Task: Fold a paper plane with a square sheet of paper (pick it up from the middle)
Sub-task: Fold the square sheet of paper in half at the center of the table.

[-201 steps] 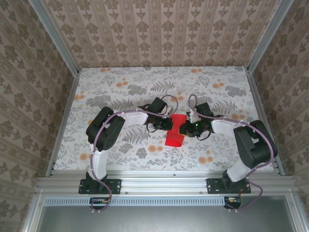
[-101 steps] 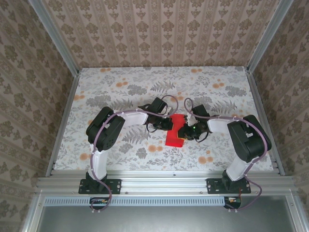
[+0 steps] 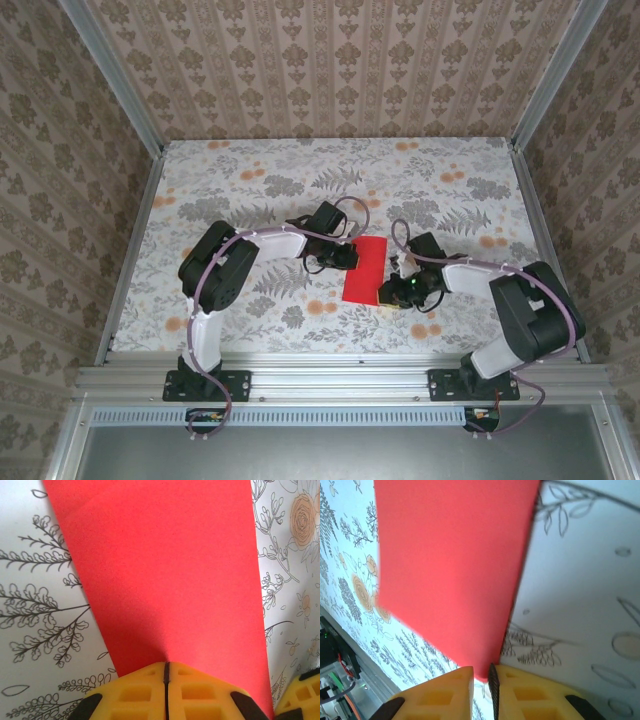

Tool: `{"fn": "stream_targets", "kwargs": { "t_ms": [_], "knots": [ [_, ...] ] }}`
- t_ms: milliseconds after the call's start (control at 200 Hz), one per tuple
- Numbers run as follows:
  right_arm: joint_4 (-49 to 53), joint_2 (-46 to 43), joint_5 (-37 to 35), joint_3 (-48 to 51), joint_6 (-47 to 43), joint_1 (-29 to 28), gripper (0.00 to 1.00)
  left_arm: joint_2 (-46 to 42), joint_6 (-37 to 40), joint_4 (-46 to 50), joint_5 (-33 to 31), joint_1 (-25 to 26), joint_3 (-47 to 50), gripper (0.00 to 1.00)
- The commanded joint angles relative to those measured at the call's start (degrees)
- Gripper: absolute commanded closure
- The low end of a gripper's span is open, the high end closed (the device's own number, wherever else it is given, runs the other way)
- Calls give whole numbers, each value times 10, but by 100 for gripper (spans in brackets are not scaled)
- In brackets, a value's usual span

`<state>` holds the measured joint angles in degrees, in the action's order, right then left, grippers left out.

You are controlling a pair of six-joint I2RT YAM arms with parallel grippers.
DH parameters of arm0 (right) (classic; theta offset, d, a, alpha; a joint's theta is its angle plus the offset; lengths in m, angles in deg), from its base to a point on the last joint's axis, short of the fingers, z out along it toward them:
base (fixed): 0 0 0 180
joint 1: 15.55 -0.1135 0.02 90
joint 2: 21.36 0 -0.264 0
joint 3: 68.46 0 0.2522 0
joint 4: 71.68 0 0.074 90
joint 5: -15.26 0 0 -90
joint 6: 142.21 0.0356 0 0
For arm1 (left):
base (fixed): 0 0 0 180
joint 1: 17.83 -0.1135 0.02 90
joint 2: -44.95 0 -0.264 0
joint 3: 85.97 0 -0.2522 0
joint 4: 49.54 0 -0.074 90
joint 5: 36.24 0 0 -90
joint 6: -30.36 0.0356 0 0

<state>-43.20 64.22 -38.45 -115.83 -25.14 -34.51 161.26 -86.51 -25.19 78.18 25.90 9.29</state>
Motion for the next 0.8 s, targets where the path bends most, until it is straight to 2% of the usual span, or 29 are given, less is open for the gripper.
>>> {"fn": "stream_targets", "kwargs": {
  "t_ms": [0,180,450,795],
  "knots": [
    [1,-46,17,-12,45,-3,79,56,20,128,-73,-12,32,92],
    [-117,-48,19,-32,130,-7,79,55,19,129,-71,-9,29,92],
    [-117,33,11,-35,105,-20,79,54,19,125,-70,-9,31,92],
    [-39,28,1,15,49,-29,79,53,19,126,-72,-9,33,92]
  ]
}}
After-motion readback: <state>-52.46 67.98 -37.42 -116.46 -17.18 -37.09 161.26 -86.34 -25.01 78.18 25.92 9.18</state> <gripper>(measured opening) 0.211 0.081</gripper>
